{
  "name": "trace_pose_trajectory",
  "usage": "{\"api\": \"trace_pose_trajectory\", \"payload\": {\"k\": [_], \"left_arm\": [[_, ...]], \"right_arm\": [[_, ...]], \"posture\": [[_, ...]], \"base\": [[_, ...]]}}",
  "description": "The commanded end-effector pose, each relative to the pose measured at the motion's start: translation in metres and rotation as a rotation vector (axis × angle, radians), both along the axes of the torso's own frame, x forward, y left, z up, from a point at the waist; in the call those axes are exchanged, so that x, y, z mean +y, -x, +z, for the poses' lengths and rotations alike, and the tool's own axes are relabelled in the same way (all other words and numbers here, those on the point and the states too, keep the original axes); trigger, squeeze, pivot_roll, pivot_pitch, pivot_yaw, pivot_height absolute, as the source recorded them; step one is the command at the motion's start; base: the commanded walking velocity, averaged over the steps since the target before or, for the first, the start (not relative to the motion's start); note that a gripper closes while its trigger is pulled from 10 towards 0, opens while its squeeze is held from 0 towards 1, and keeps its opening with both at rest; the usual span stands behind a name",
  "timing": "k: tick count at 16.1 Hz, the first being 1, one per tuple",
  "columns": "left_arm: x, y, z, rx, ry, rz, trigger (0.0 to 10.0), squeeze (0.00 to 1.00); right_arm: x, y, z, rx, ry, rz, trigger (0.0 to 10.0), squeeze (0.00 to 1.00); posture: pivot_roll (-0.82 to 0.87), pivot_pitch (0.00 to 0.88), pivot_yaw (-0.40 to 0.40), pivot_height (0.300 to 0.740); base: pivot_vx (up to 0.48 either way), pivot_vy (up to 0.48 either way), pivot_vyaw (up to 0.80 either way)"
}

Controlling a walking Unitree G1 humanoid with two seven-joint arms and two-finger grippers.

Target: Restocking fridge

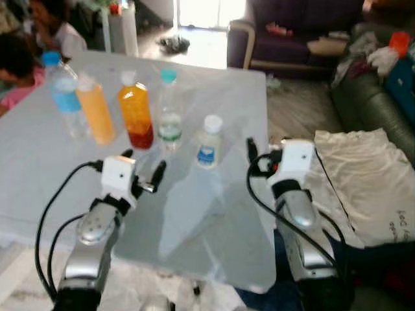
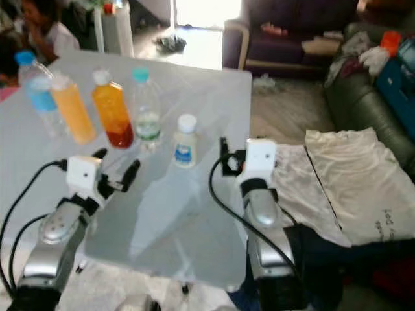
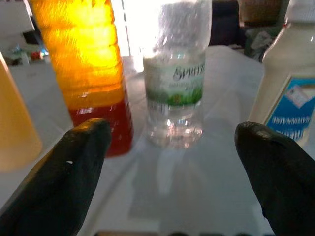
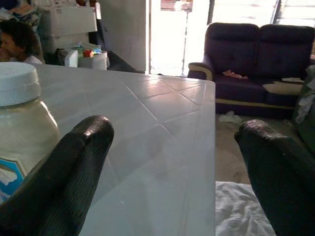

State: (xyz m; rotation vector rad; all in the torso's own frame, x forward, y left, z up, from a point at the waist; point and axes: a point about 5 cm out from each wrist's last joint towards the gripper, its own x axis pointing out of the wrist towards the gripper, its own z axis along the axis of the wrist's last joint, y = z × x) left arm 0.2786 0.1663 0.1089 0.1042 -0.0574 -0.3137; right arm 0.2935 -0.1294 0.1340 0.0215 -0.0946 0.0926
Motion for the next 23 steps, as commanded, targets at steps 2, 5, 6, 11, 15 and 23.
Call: {"api": "trace_pose_trajectory", "payload": {"k": [2, 5, 6, 11, 15, 23], "left_arm": [[-0.002, 0.0, -0.001, 0.003, -0.004, -0.001, 10.0, 0.0], [-0.001, -0.002, 0.001, 0.001, -0.009, 0.006, 10.0, 0.0], [0.0, -0.002, 0.001, 0.001, -0.011, 0.009, 10.0, 0.0], [0.009, -0.001, 0.001, 0.009, -0.029, 0.03, 10.0, 0.0], [0.011, -0.002, 0.003, 0.012, -0.039, 0.029, 10.0, 0.0], [0.015, -0.001, 0.006, 0.011, -0.047, 0.035, 10.0, 0.0]], "right_arm": [[0.002, 0.002, -0.001, -0.005, 0.021, 0.061, 10.0, 0.0], [0.008, 0.002, 0.004, -0.047, 0.051, 0.159, 10.0, 0.0], [0.01, 0.0, 0.007, -0.06, 0.066, 0.175, 10.0, 0.0], [0.008, -0.009, 0.01, -0.08, 0.083, 0.205, 10.0, 0.0], [-0.001, -0.018, 0.015, -0.093, 0.111, 0.194, 10.0, 0.0], [0.015, -0.026, 0.012, -0.094, 0.142, 0.365, 10.0, 0.0]], "posture": [[0.07, 0.034, -0.025, 0.74], [0.08, 0.033, -0.022, 0.74], [0.08, 0.033, -0.022, 0.74], [0.1, 0.039, -0.015, 0.74], [0.1, 0.045, -0.005, 0.74], [0.13, 0.05, -0.001, 0.74]], "base": [[0.0, 0.0, 0.0], [0.0, 0.0, 0.25], [0.0, 0.0, 0.76], [0.0, 0.0, 0.3], [0.0, 0.0, 0.0], [0.0, 0.0, 0.0]]}}
